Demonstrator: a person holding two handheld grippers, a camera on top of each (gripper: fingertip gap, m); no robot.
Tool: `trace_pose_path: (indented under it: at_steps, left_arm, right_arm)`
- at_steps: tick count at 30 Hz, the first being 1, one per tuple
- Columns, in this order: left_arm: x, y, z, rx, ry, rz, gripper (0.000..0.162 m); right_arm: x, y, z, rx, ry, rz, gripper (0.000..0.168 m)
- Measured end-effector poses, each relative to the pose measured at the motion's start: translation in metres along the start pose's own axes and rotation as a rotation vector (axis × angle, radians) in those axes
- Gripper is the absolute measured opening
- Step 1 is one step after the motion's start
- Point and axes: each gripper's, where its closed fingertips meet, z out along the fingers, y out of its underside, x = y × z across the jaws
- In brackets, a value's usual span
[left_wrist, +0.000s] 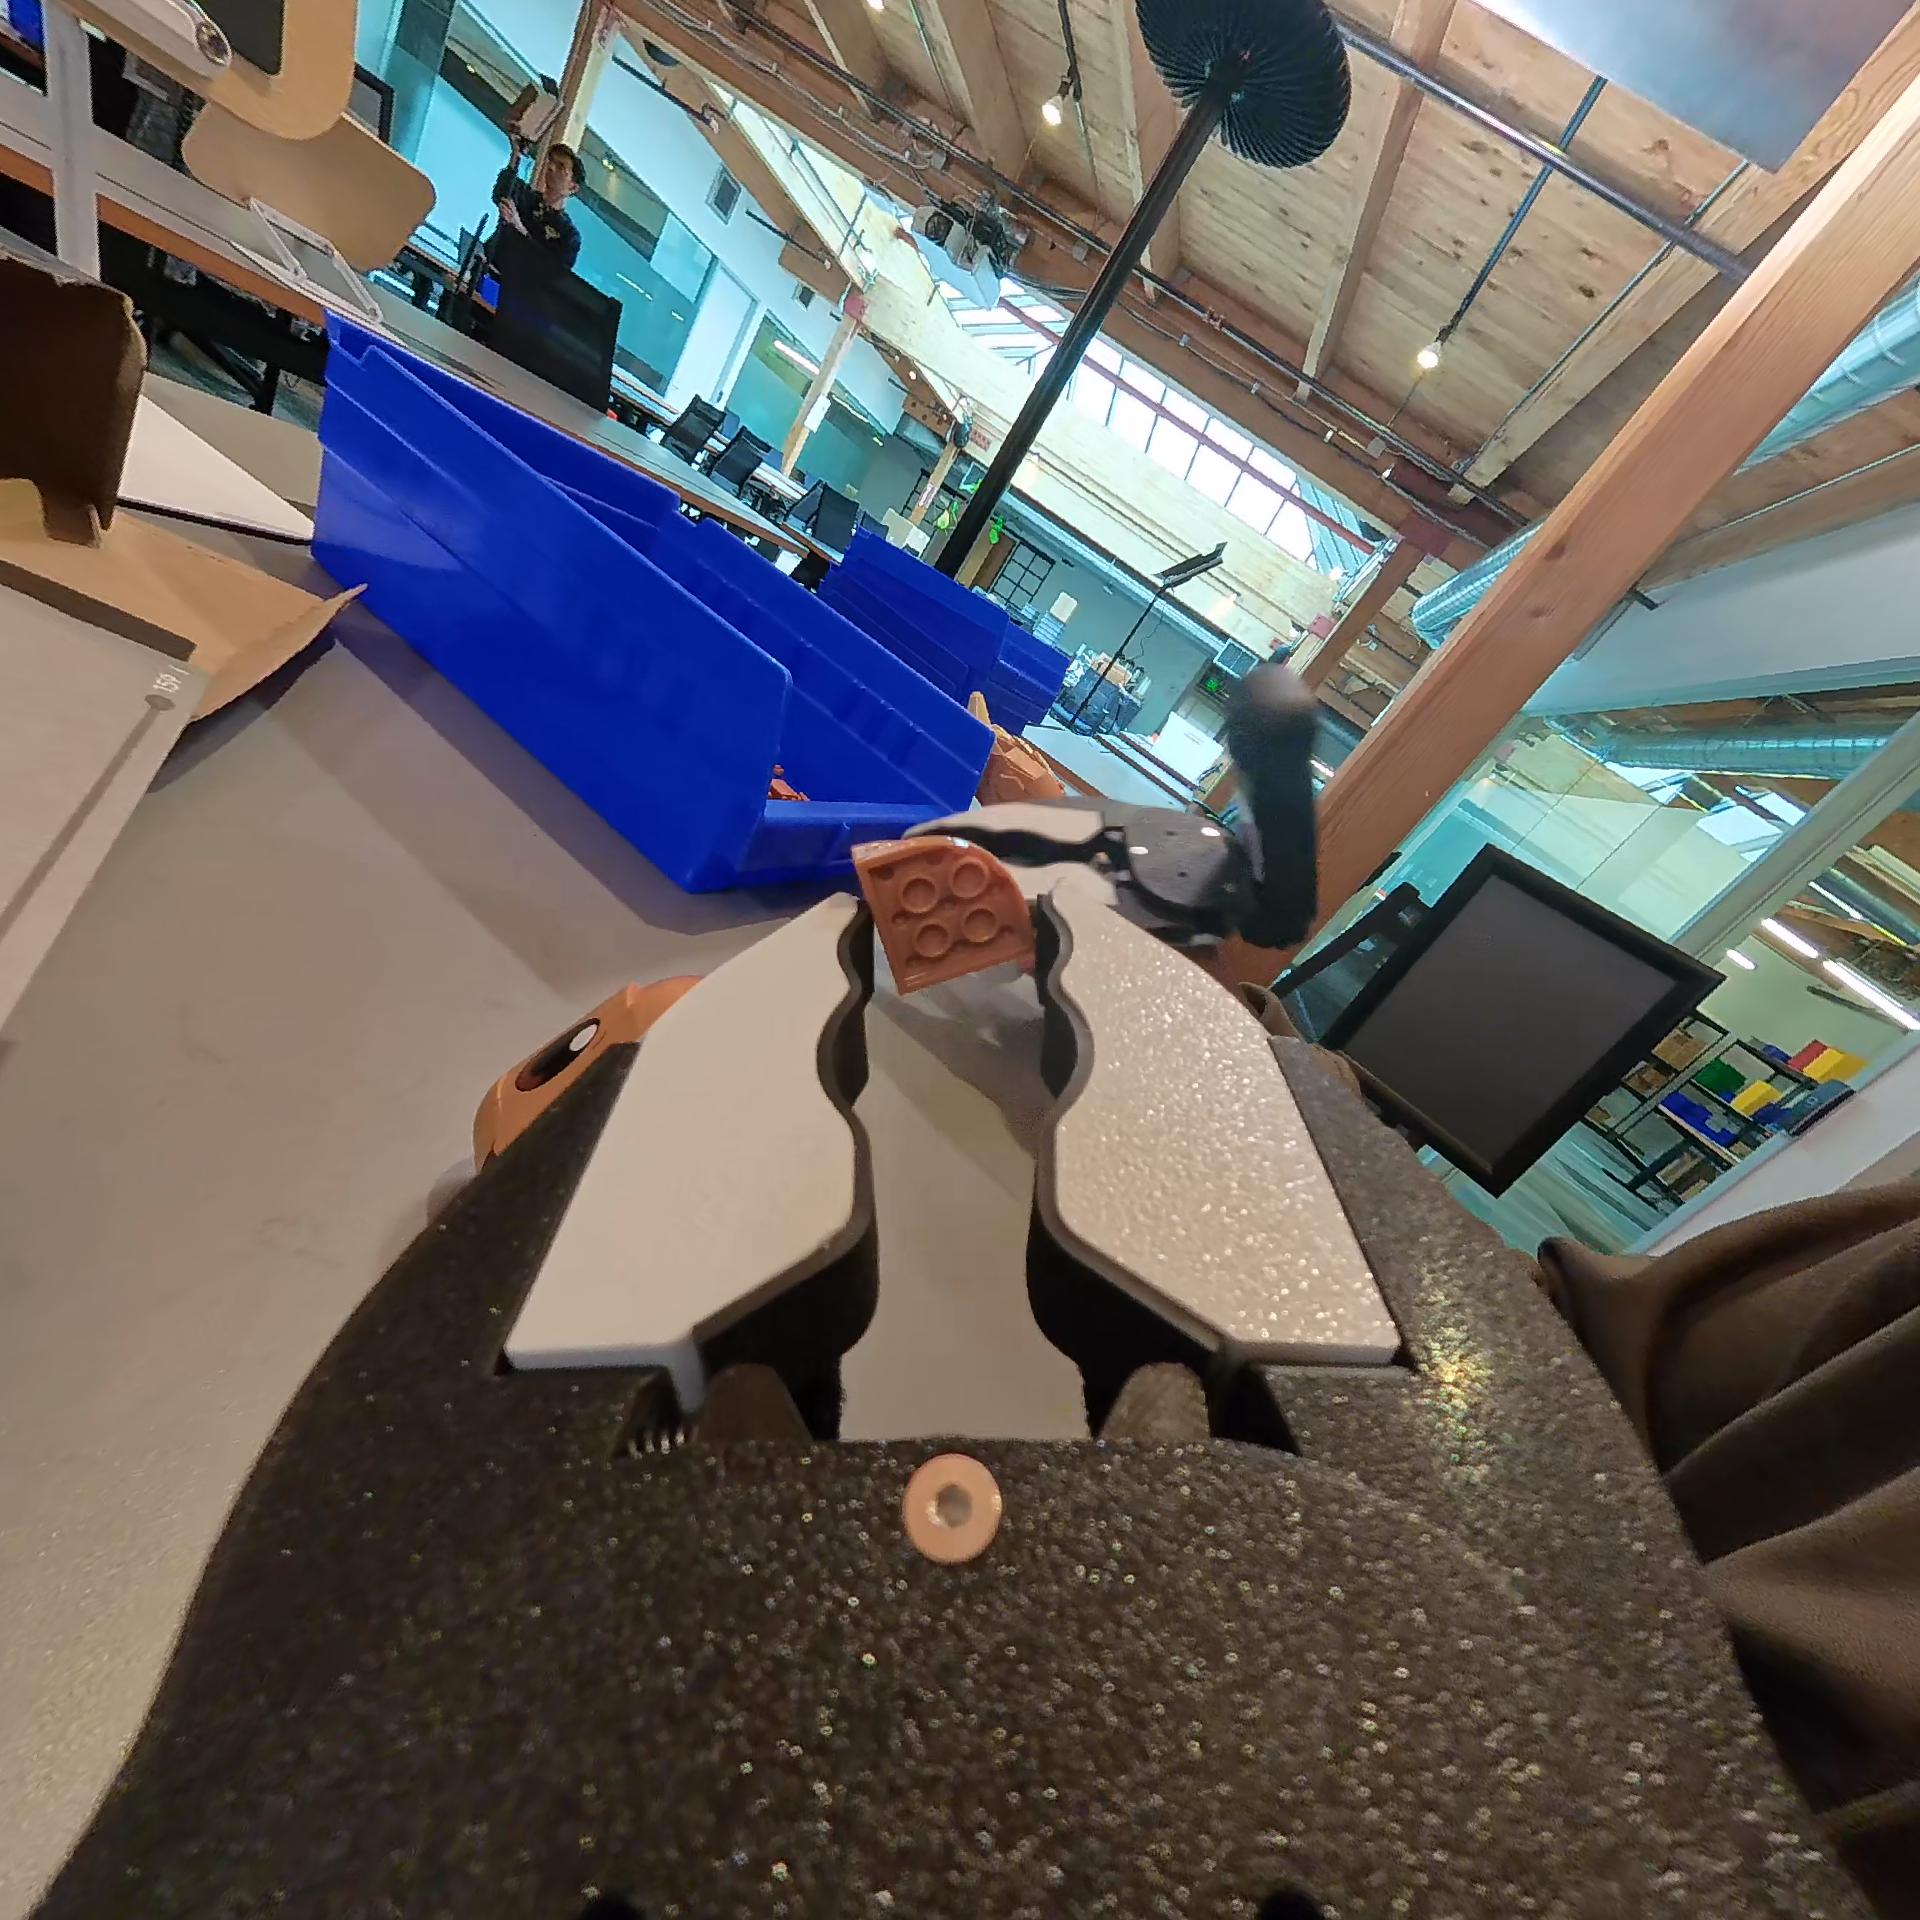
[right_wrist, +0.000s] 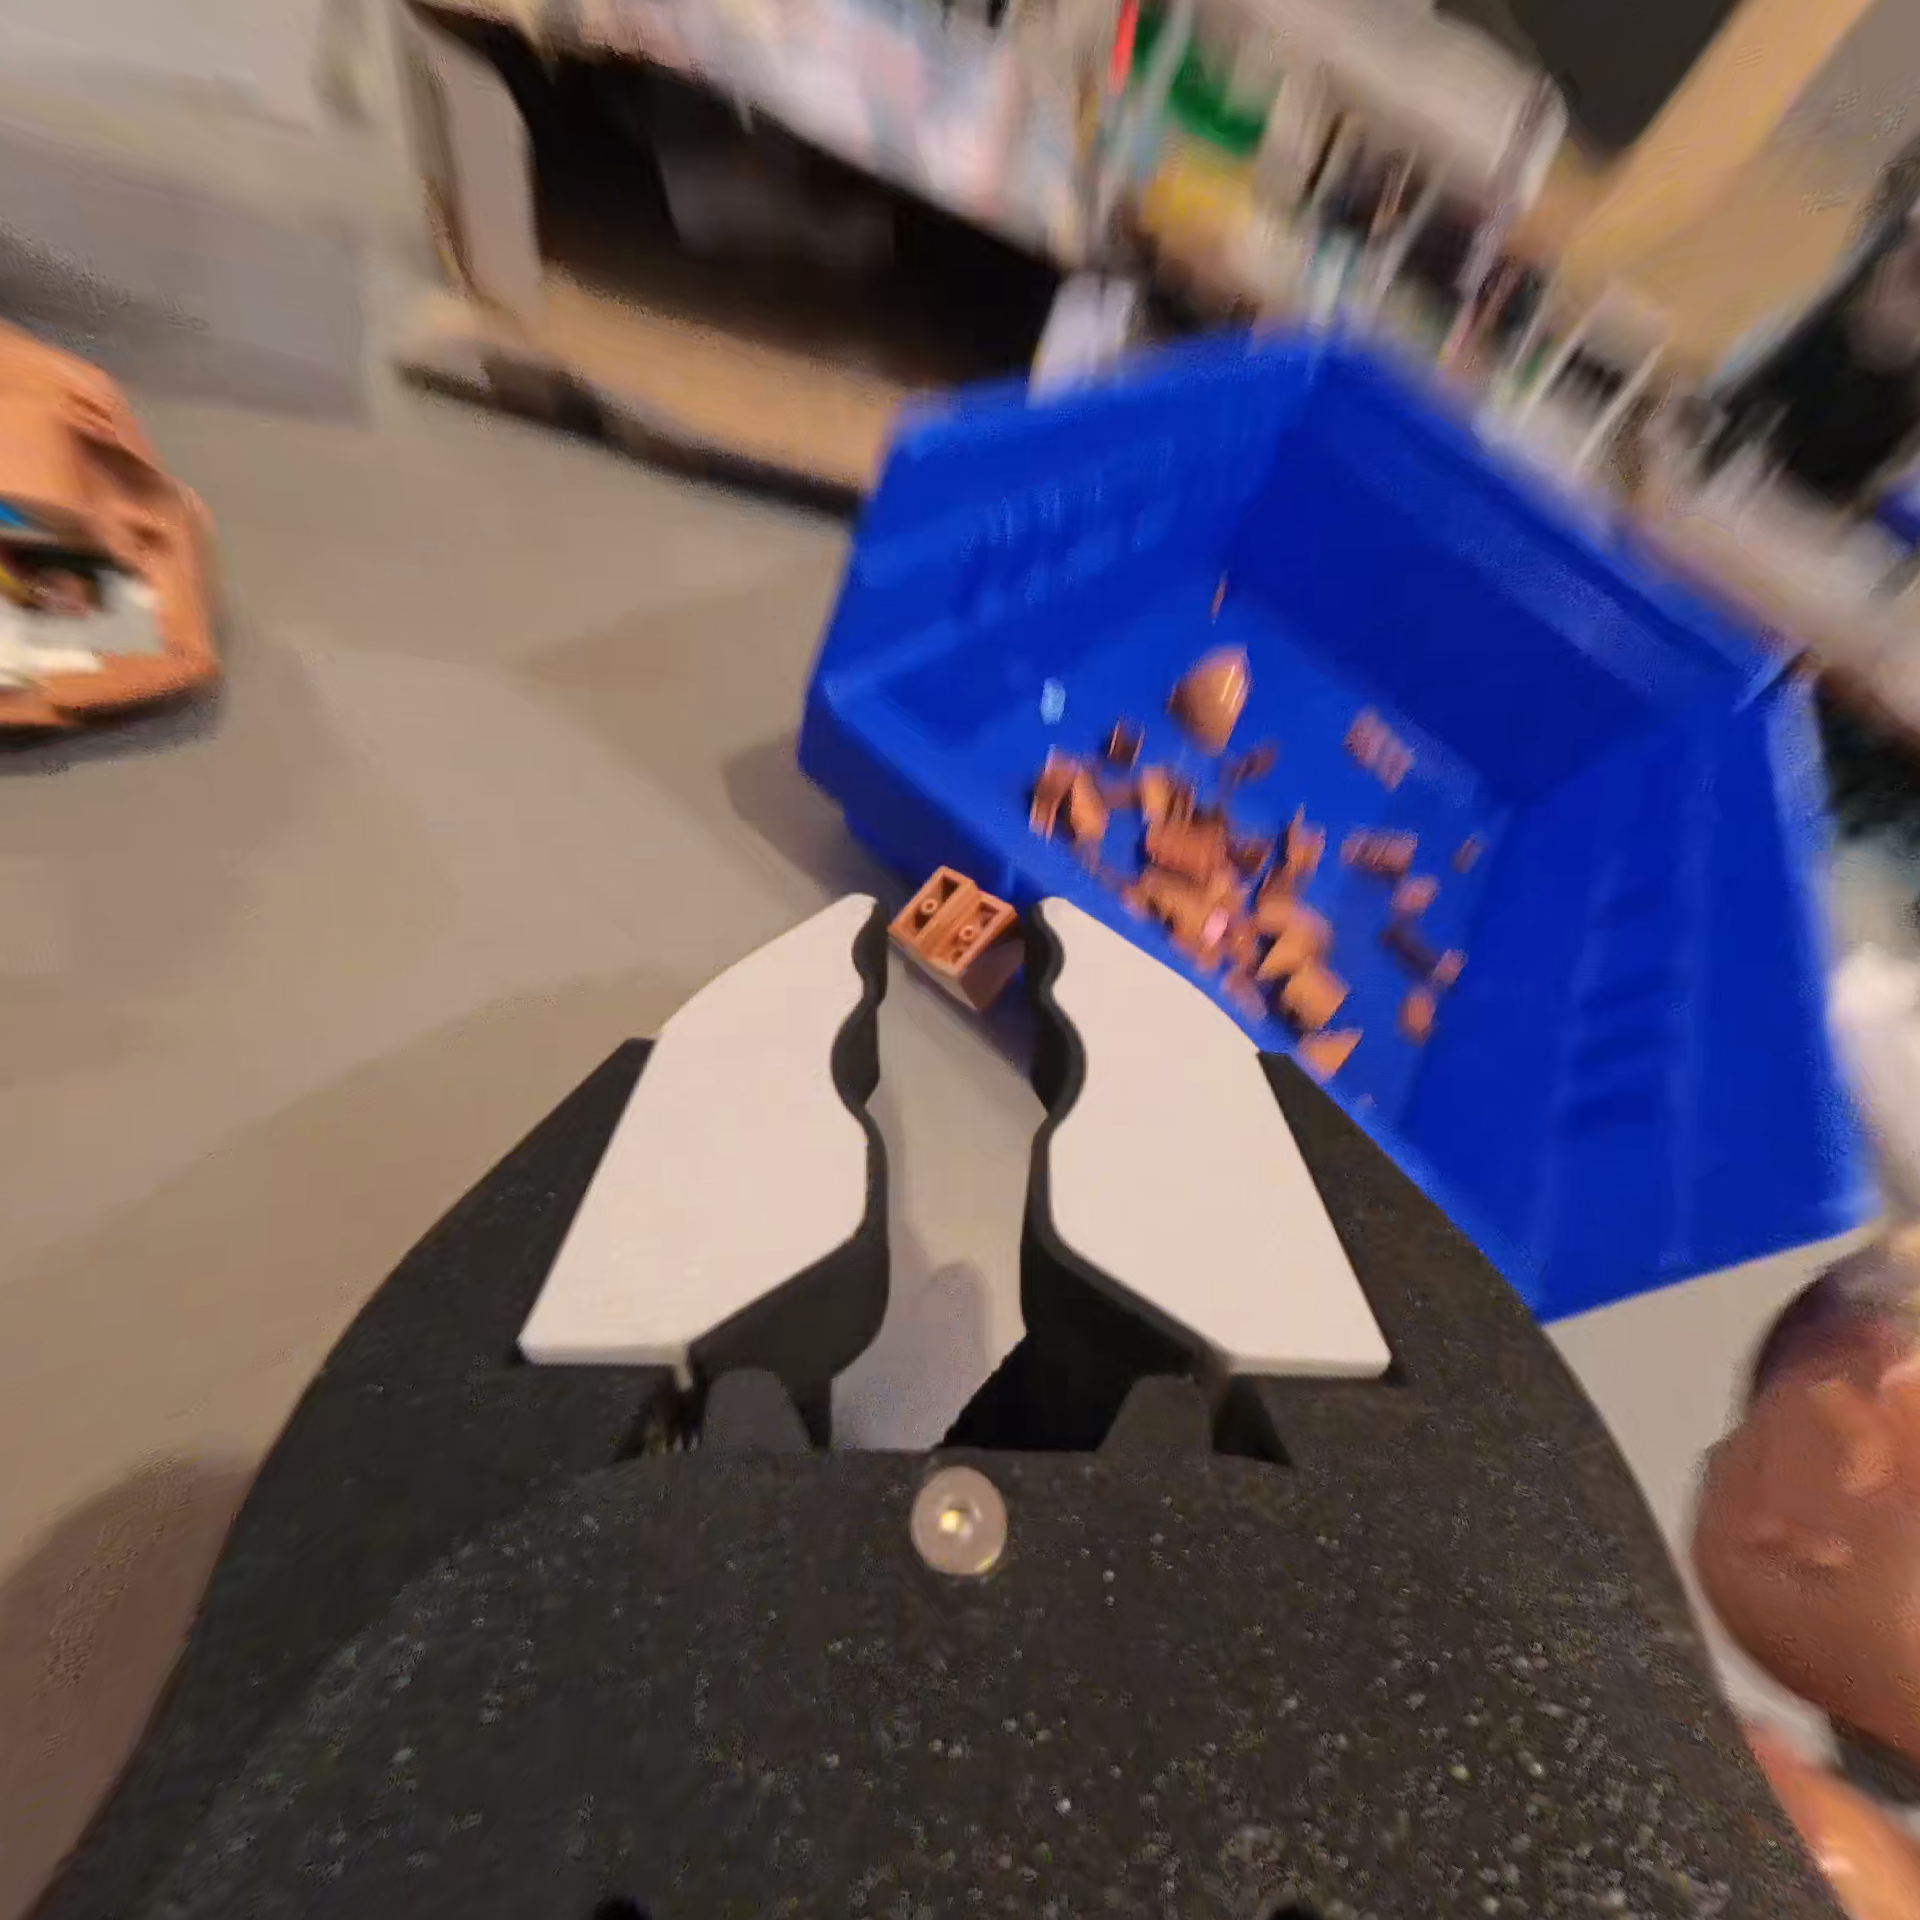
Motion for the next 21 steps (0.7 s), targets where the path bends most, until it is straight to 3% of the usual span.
trace_pose_path:
  at_steps: [4, 8, 12, 21]
  left_arm:
    - [0.001, 0.001, 0.001, -0.005, 0.002, 0.001, 0.03]
    - [0.002, 0.004, 0.002, -0.029, 0.001, 0.02, 0.03]
    - [0.01, 0.021, 0.01, -0.139, 0.0, 0.132, 0.03]
    - [0.006, 0.097, 0.023, -0.604, -0.094, 0.44, 0.03]
  right_arm:
    - [-0.028, -0.068, -0.044, 0.419, 0.08, -0.333, 0.024]
    - [-0.064, -0.093, -0.07, 0.632, 0.08, -0.499, 0.024]
    - [-0.08, -0.103, -0.078, 0.711, 0.075, -0.518, 0.023]
    - [-0.093, -0.098, -0.069, 0.69, 0.03, -0.547, 0.024]
